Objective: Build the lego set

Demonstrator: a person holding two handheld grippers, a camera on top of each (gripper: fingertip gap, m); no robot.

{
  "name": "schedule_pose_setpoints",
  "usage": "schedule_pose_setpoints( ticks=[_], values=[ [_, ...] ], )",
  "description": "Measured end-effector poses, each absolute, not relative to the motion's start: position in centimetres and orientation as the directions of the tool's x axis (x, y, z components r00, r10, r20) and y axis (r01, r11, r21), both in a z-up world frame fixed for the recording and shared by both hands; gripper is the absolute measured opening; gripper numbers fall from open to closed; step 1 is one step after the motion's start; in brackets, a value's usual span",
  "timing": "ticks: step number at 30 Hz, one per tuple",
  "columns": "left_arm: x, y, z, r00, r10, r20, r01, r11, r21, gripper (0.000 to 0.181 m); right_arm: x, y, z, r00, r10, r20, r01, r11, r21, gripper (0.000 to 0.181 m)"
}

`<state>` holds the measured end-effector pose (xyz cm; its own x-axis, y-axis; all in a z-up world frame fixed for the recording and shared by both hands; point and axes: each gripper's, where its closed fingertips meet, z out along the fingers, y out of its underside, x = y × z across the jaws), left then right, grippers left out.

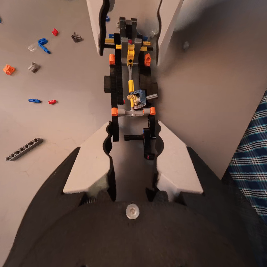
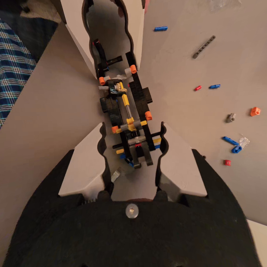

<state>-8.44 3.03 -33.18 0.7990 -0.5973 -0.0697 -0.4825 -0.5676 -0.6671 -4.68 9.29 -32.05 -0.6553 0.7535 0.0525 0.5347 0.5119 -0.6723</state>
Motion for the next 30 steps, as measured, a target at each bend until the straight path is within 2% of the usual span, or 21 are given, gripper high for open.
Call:
schedule_pose_setpoints(
  ticks=[6, 9, 13, 17, 18, 22, 27, 30],
  values=[
    [-8.8, 2.9, -33.3, 0.870, -0.493, -0.027, -0.387, -0.647, -0.656, 0.057, -3.6, 11.0, -30.1, -0.533, 0.844, 0.068, 0.569, 0.416, -0.709, 0.082],
    [-9.0, 2.8, -33.7, 0.907, -0.419, -0.044, -0.349, -0.688, -0.637, 0.057, -2.8, 11.2, -29.2, -0.485, 0.867, 0.112, 0.566, 0.409, -0.716, 0.080],
    [-8.0, 2.4, -34.2, 0.958, -0.285, 0.036, -0.197, -0.743, -0.640, 0.058, -2.1, 10.4, -28.7, -0.432, 0.895, 0.112, 0.546, 0.359, -0.757, 0.074],
    [-7.1, 2.3, -34.2, 0.977, -0.207, 0.050, -0.126, -0.750, -0.649, 0.061, -1.2, 9.4, -28.4, -0.390, 0.921, 0.015, 0.570, 0.254, -0.782, 0.051],
    [-6.7, 2.3, -34.1, 0.979, -0.193, 0.071, -0.100, -0.750, -0.653, 0.062, -0.9, 9.2, -28.5, -0.379, 0.925, -0.024, 0.585, 0.219, -0.781, 0.050],
    [-5.2, 2.1, -34.0, 0.980, -0.167, 0.111, -0.055, -0.754, -0.655, 0.059, 0.3, 7.7, -29.6, -0.326, 0.913, -0.244, 0.669, 0.040, -0.742, 0.032],
    [-3.0, 2.1, -33.3, 0.961, -0.187, 0.205, -0.005, -0.750, -0.662, 0.063, 0.4, 7.4, -31.5, -0.242, 0.898, -0.367, 0.708, -0.095, -0.700, 0.038],
    [-2.7, 1.7, -31.8, 0.935, -0.206, 0.289, 0.044, -0.740, -0.672, 0.065, 0.6, 7.6, -32.1, -0.238, 0.902, -0.361, 0.709, -0.092, -0.699, 0.038]
  ],
)
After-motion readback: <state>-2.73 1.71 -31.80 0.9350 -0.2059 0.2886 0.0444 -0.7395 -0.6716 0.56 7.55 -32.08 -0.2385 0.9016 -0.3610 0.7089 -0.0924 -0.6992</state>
